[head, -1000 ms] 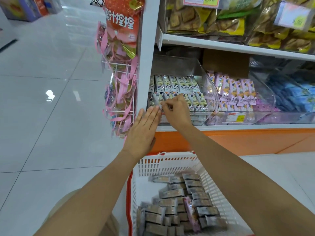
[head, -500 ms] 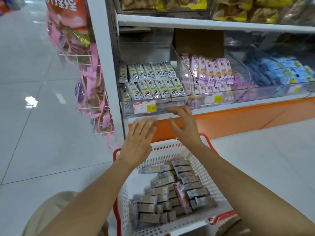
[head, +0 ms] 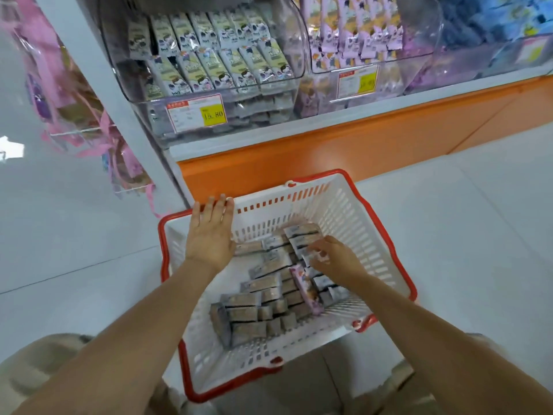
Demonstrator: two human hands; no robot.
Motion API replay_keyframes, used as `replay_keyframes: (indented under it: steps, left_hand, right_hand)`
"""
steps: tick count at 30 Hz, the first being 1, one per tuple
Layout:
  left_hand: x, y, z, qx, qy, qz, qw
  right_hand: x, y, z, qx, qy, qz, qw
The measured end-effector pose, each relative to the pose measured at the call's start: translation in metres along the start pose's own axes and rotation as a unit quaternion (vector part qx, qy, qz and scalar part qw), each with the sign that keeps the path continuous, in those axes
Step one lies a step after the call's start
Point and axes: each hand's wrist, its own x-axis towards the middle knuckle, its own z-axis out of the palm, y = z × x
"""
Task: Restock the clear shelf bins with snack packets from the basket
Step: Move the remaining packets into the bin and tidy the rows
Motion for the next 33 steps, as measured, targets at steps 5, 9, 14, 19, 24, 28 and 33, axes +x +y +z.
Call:
replay_keyframes:
  steps: [5, 9, 14, 19, 24, 28, 33]
  left_hand:
    - [-0.002, -0.001, 0.015, -0.032, 0.043, 0.002, 0.999]
    - [0.000, 0.001, 0.021, -0.044, 0.064, -0.006, 0.997]
    - [0.000, 0.002, 0.025, -0.047, 0.073, -0.012, 0.996]
    - [0.000, 0.001, 0.024, -0.054, 0.075, -0.012, 0.996]
    - [-0.001, -0.001, 0.018, -0.068, 0.062, -0.007, 0.996]
    - [-0.006, -0.008, 0.001, -0.094, 0.098, 0.008, 0.991]
    - [-0.016, -0.024, -0.038, -0.111, 0.265, -0.008, 0.958]
  right_hand:
    - [-0.005, 0.027, 0.031, -0.063, -0.096, 0.045, 0.992]
    - [-0.006, 0.036, 0.036, -0.116, -0.099, 0.045, 0.987]
    - [0.003, 0.036, 0.041, -0.155, -0.105, 0.057, 0.981]
    - [0.006, 0.035, 0.033, -0.132, -0.046, 0.021, 0.990]
    - [0.010, 0.010, 0.010, -0.025, 0.039, -0.046, 0.998]
    - [0.014, -0.031, -0.020, 0.109, 0.119, -0.091, 0.983]
    - [0.020, -0.102, -0.076, 0.211, 0.244, -0.175, 0.930]
